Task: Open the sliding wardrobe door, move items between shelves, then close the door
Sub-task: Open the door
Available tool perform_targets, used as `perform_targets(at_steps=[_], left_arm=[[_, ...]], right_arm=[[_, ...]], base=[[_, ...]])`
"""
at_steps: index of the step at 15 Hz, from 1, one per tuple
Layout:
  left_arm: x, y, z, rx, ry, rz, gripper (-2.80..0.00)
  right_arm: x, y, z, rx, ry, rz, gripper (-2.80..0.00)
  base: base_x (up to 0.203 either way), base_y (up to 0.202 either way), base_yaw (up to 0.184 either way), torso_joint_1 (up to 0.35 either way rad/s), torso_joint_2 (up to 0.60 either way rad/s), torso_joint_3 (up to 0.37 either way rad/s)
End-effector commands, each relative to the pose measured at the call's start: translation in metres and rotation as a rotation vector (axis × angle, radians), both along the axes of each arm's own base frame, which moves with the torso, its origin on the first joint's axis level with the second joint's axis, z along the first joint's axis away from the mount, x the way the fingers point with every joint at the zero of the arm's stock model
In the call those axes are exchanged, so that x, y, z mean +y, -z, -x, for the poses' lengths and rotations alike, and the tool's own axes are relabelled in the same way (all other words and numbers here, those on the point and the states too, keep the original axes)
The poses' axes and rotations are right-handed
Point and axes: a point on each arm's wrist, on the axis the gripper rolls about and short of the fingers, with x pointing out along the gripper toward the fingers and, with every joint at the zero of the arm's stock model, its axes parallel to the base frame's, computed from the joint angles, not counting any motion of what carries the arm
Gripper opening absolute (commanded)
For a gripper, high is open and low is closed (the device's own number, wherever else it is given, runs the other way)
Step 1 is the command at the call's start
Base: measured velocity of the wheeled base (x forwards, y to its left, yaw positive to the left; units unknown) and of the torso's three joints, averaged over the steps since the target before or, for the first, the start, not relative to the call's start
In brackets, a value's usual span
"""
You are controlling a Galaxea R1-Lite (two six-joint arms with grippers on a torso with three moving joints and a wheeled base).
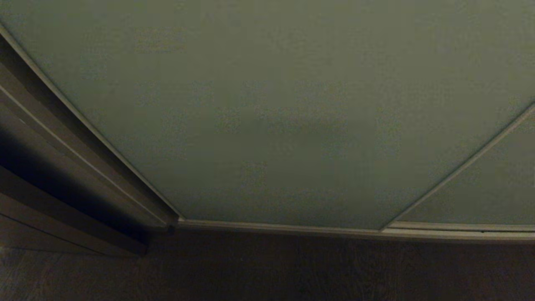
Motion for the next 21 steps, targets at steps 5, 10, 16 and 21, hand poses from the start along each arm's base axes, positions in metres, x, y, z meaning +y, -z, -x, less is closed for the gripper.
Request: perform_targets(at_steps=[5,10,16,21], left_arm=[[0.0,0.0,-0.0001,0.001,0.0,0.001,-2.8],[0.0,0.0,-0.0001,0.001,0.0,0.001,-2.8],[0.0,0.0,-0.0001,0.001,0.0,0.001,-2.8],[0.0,0.0,-0.0001,0.001,0.0,0.001,-2.8]], right_arm=[[0.0001,0.0096,0.0023,-0.07,-0.027,-0.01,-2.8],[0.0001,0.0096,0.0022,-0.069,-0.027,-0.01,-2.8],[0.0001,0.0096,0.0022,-0.069,-0.027,-0.01,-2.8],[0.0001,0.0096,0.0022,-0.069,-0.027,-0.01,-2.8]], base=[[0.0,0.0,0.0,0.0,0.0,0.0],[0.0,0.0,0.0,0.0,0.0,0.0],[0.0,0.0,0.0,0.0,0.0,0.0],[0.0,0.0,0.0,0.0,0.0,0.0]])
